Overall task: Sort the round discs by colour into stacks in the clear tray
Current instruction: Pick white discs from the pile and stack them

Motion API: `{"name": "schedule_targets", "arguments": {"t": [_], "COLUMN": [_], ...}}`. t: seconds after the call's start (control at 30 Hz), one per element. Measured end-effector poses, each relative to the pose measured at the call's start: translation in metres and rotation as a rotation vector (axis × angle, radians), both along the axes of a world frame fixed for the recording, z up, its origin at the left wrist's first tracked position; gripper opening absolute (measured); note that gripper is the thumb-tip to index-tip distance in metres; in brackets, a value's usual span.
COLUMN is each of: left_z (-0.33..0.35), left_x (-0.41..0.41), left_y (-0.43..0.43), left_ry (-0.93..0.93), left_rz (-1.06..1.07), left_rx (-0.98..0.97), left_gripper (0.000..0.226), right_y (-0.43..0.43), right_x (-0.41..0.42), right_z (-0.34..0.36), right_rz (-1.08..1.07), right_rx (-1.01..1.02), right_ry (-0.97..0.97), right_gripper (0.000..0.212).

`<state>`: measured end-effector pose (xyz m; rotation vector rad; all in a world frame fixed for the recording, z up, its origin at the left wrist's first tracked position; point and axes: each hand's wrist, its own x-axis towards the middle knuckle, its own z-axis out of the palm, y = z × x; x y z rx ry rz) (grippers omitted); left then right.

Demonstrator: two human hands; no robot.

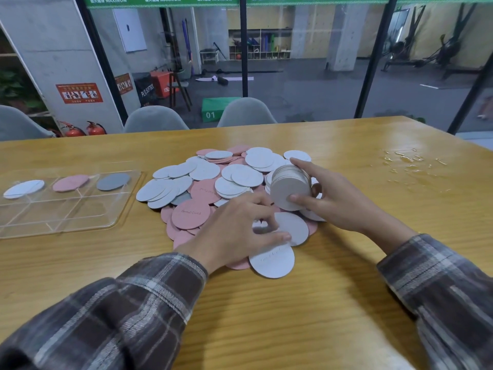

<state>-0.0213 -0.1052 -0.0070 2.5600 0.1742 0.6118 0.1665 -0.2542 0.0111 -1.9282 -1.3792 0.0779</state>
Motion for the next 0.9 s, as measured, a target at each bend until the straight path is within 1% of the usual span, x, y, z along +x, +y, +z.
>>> {"name": "schedule_targets", "arguments": {"t": [0.3,0.43,0.63,0.67,0.77,0.9], "left_z": [0.002,0.005,0.007,0.007,0.006,0.008], "left_x": [0.000,-0.001,-0.002,-0.001,0.001,0.003], "left_y": [-0.008,-0.009,-0.009,-0.010,-0.015,-0.012], "left_ry": [-0.002,0.029,0.048,0.046,0.003,-0.032], "left_rz": [0.037,0.061,0.064,0.052,0.002,0.020], "left_rx": [0.087,0.071,0.055,0.025,-0.150,-0.373], "left_gripper": [0.036,0.040,0.035,0.033,0.030,0.032], "right_y": [0.001,0.000,0.000,0.000,0.000,0.000], "right_x": [0.001,0.000,0.001,0.002,0.002,0.001], "right_z": [-0.001,0.000,-0.001,-0.001,-0.001,0.001], "right_rz": [-0.008,-0.016,-0.019,-0.018,-0.017,-0.021], "right_rx": [-0.001,-0.008,-0.015,-0.016,-0.021,-0.021], "right_ry": [0.002,0.004,0.007,0.011,0.008,0.031], "right_gripper": [0.074,0.074,0.074,0.074,0.075,0.075]}}
